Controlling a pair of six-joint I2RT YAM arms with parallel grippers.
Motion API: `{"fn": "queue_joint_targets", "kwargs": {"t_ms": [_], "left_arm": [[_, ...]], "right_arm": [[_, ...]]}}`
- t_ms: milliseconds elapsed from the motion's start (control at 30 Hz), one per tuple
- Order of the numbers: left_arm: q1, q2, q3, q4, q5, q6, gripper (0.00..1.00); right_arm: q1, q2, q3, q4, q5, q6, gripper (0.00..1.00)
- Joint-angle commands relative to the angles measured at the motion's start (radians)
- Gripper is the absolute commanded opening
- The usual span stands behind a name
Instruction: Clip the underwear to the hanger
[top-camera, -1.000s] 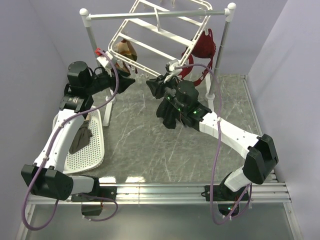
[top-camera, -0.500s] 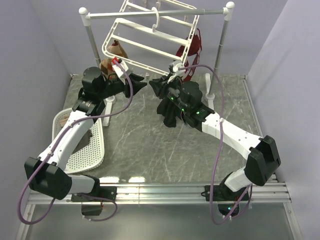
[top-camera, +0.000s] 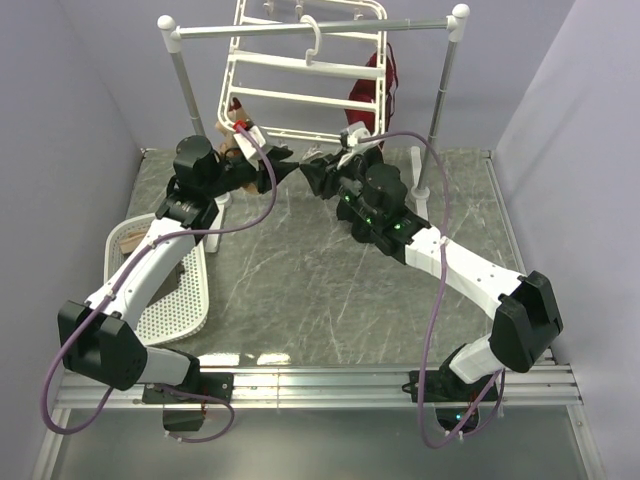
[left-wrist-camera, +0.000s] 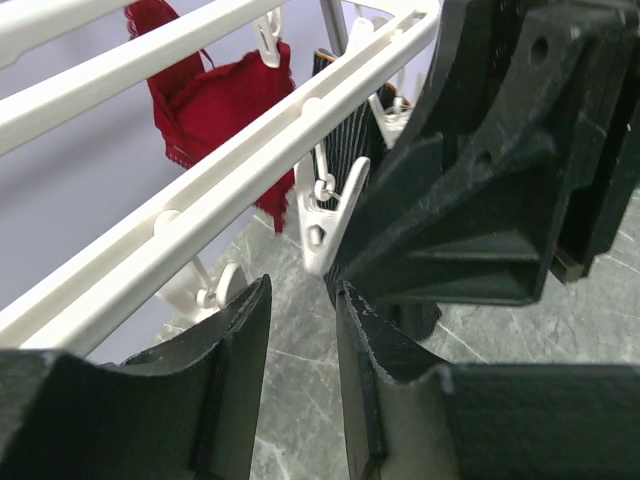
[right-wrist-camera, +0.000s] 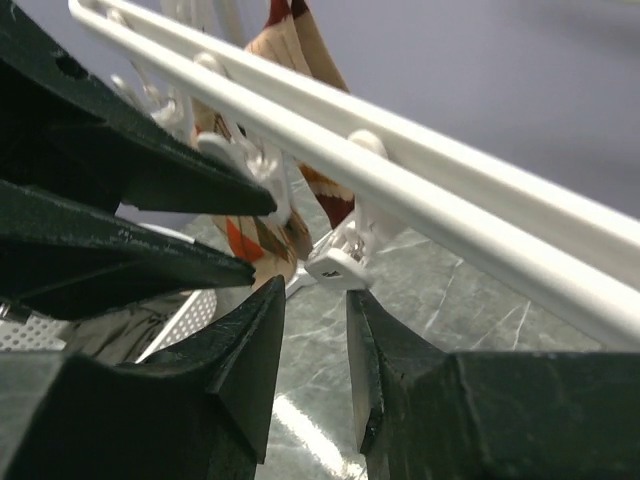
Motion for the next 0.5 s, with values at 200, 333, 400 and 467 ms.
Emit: {"fn": "queue_joint_targets", "kwargs": {"t_ms": [200,333,400,467], "left_arm": [[-0.006,0.007,0.034,0.075,-0.007,-0.04,0.38],[-0.006,0.007,0.051,0.068,0.007,-0.095,0.37],[-0.005,0.003,0.051,0.071,0.031,-0.127,0.37],[-0.005,-0.002,0.05,0.075,0.048,-0.169,0.37]], "right_arm": [[-0.056,-0.012,0.007,0.13,0.004,0.004,0.31],[-0.071,-0.018,-0.005,0.133,-0.028,0.023,0.24],[-0.073,-0.024,-0.021,0.14,-0.044,0.023,0.23],[-0.071,-0.027,-0.031,0.142,-0.059,0.023,0.19]]}}
